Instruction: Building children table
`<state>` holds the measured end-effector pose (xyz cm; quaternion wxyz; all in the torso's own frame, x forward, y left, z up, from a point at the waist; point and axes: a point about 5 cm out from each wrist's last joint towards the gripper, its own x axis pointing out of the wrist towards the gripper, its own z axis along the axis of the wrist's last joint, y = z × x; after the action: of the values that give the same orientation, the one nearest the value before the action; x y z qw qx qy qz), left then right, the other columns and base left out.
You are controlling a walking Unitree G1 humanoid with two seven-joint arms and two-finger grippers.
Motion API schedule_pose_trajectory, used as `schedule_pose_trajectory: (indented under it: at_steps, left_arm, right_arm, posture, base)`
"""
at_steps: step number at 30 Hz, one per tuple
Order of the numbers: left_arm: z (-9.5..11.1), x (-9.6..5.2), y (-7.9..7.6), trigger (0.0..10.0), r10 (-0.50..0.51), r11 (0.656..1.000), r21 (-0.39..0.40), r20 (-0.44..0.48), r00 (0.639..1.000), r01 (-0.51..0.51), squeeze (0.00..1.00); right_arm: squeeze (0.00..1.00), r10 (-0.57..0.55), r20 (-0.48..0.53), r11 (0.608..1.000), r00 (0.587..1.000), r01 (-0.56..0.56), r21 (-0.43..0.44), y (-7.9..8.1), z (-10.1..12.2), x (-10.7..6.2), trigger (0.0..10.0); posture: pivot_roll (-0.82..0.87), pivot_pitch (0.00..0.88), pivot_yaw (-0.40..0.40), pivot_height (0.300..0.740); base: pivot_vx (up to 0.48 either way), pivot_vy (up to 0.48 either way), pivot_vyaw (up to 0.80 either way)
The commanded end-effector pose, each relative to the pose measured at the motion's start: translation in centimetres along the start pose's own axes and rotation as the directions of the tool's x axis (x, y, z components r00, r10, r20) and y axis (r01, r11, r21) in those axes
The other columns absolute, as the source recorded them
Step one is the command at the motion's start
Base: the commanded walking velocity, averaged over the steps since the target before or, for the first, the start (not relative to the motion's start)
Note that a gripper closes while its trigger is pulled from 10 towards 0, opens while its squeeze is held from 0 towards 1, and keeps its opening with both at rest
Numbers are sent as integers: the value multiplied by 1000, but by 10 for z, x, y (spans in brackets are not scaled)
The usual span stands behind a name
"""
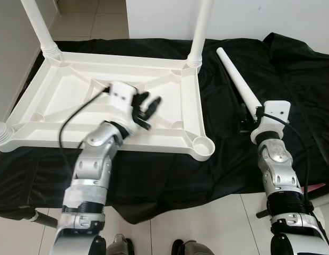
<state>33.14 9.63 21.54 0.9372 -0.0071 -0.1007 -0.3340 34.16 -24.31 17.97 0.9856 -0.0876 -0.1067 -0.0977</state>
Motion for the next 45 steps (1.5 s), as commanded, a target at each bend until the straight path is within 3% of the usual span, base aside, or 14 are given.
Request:
schedule_pose_trajectory:
  at_steps: [1, 8, 13, 28, 45]
  left_arm:
    - [2, 0, -3, 10000, -27, 999, 19, -12, 1000, 27, 0]
    - [3, 1, -9, 10000, 10, 1000, 7, -30, 999, -10, 0]
    - [-2, -2, -21, 10000, 0, 1000, -9, -58, 998, 0, 0]
    - [1, -7, -22, 10000, 8, 1000, -27, -89, 996, -10, 0]
    - [7, -14, -21, 10000, 42, 999, -25, -120, 992, -46, 0]
  right_arm:
    - [0, -45, -12, 999, 999, 45, 6, -11, -3, -1, 10000]
    - [0, -51, -23, 998, 998, 52, 24, -21, -7, -2, 10000]
    - [0, -5, -63, 995, 998, 12, 102, -29, -15, 0, 10000]
    - [0, 86, -134, 993, 987, -73, 97, -39, -25, 11, 10000]
    - [0, 235, -163, 969, 958, -218, 117, -8, -24, 29, 10000]
  posture:
    - [-36, 102, -27, 740]
    - [-35, 117, -23, 740]
    - [-33, 138, -18, 740]
    - [-11, 205, -14, 740]
    - [28, 264, -4, 740]
  base:
    - [0, 0, 0]
    - [0, 0, 0]
    - [0, 0, 0]
    - [0, 0, 0]
    - [0, 0, 0]
